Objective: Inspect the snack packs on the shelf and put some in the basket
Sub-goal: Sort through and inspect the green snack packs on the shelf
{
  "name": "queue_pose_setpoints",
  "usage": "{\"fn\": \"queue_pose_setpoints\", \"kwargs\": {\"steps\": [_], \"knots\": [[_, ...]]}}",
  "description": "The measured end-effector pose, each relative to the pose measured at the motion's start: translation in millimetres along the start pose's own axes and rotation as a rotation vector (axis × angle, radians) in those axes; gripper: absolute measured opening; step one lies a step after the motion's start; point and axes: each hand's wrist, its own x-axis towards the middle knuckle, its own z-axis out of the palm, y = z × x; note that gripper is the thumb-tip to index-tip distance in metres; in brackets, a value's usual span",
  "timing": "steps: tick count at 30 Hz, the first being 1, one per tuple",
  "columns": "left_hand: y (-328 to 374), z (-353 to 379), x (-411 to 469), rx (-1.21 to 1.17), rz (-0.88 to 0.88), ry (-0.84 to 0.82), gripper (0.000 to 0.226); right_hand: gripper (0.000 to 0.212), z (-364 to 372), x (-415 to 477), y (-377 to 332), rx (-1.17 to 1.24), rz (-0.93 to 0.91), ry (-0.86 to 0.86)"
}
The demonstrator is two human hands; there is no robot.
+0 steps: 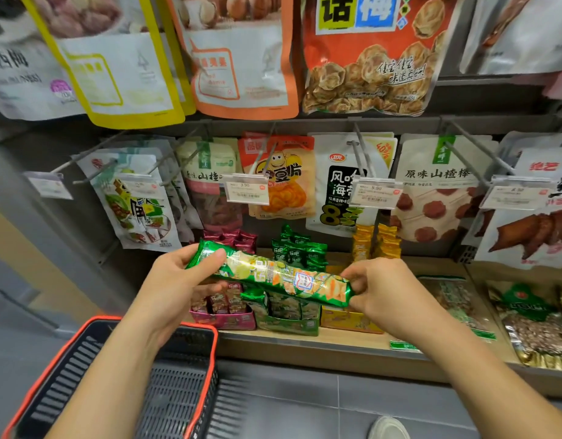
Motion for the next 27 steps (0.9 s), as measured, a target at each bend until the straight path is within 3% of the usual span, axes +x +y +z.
{"fn": "queue_pose_setpoints", "kwargs": {"steps": [5,11,15,20,24,27], "knots": [[10.6,-10.8,-14.9,0.11,0.131,-0.03,0.033,0.014,0.7,11.8,-16.2,-0.141,-0.025,-0.039],[18.3,-20.4,-27.7,0.48,0.452,0.254,0.037,0.007,-2.5,48.7,-18.6,-0.34,-0.024,-0.12],[12.7,-12.6,-29.6,0.561,0.611,0.351,0.044,0.043,18.3,76.2,1.1,-0.236,-0.048,-0.181],[-4.7,5.9,-14.9,0.622,0.696,0.254,0.047,0.074,62.5,92.0,18.2,-0.219,-0.084,-0.269],[-11.3,31.0,4.2,0.836,0.824,0.081,0.045,0.077,75.3,98.1,30.5,-0.233,-0.034,-0.356],[-10.1,49.4,20.8,0.984,0.81,-0.055,0.046,0.076,77.4,98.3,36.3,-0.198,-0.022,-0.383]]}}
